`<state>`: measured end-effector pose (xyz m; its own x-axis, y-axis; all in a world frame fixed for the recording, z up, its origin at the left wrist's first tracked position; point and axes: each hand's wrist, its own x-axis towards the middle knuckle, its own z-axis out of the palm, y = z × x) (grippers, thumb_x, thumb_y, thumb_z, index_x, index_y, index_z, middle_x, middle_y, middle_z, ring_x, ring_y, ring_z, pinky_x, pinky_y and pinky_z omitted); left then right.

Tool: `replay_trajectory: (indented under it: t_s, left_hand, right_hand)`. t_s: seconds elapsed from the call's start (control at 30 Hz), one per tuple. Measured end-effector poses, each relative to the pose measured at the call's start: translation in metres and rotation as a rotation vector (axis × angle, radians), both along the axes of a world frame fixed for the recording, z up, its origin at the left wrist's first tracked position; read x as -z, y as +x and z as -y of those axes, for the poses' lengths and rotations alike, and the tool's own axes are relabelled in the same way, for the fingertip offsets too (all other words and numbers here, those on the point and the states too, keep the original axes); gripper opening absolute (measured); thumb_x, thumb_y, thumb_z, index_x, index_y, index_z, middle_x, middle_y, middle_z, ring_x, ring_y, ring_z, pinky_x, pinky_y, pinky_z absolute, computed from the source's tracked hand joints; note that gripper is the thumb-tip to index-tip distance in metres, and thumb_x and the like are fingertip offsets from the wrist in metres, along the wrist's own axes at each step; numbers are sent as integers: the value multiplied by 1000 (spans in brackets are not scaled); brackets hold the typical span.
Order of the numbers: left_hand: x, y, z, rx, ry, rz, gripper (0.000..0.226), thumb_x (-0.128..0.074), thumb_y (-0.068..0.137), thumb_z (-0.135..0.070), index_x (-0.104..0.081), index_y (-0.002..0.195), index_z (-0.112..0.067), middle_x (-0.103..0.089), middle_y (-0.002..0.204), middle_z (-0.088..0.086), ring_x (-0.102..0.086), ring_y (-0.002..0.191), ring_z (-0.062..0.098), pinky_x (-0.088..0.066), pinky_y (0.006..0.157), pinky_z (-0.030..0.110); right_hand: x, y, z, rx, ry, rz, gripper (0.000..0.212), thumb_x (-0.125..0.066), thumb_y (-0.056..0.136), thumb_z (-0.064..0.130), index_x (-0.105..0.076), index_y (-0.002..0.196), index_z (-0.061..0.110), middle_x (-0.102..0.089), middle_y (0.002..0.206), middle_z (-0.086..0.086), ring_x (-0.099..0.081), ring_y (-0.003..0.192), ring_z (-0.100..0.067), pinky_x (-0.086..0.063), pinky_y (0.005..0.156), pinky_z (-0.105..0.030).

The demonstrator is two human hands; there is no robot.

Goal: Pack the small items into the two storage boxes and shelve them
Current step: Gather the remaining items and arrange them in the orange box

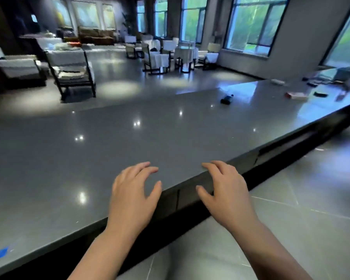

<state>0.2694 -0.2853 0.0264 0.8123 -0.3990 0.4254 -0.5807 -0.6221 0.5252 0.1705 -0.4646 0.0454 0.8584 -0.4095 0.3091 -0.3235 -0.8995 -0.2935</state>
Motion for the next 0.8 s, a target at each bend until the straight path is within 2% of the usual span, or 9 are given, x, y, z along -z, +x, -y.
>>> replay_trajectory:
  t_s: [0.1, 0.27, 0.4, 0.57, 0.8]
  left_hand:
    - [-1, 1, 89, 118, -4, -14, 27, -61, 84, -36, -64, 111, -31, -55, 124, -14, -46, 120, 13, -31, 105, 36]
    - [0, -2, 222, 233, -6, -24, 27, -64, 84, -31, -65, 110, -28, -57, 124, -10, -48, 118, 16, -31, 103, 35]
    - [0, -3, 292, 278, -23, -33, 27, -62, 84, -34, -65, 110, -28, -58, 123, -10, -47, 119, 15, -32, 103, 35]
    - [-2, 7, 368, 334, 1, -42, 31, -55, 82, -40, -66, 109, -29, -58, 122, -11, -48, 118, 14, -30, 102, 33]
    - [3, 54, 479, 424, 17, -58, 28, -60, 86, -34, -63, 114, -31, -55, 126, -14, -42, 123, 10, -27, 104, 31]
  right_hand:
    - [1, -33, 77, 137, -8, -22, 55, -60, 85, 41, -47, 137, 26, -47, 139, 3, -38, 131, -18, -33, 107, -34]
    - [1, -71, 191, 270, -28, -62, 55, -58, 87, 43, -46, 138, 28, -46, 139, 6, -38, 130, -16, -32, 104, -32]
    - [0, -80, 252, 316, -20, -86, 51, -58, 86, 41, -48, 135, 29, -48, 136, 6, -41, 127, -17, -33, 102, -31]
    - [1, -66, 321, 347, -3, -104, 53, -52, 89, 43, -41, 139, 31, -42, 141, 9, -35, 131, -14, -28, 104, -28]
    - [7, -13, 414, 403, 8, -79, 53, -53, 88, 42, -43, 138, 28, -44, 138, 7, -38, 129, -15, -30, 105, -29]
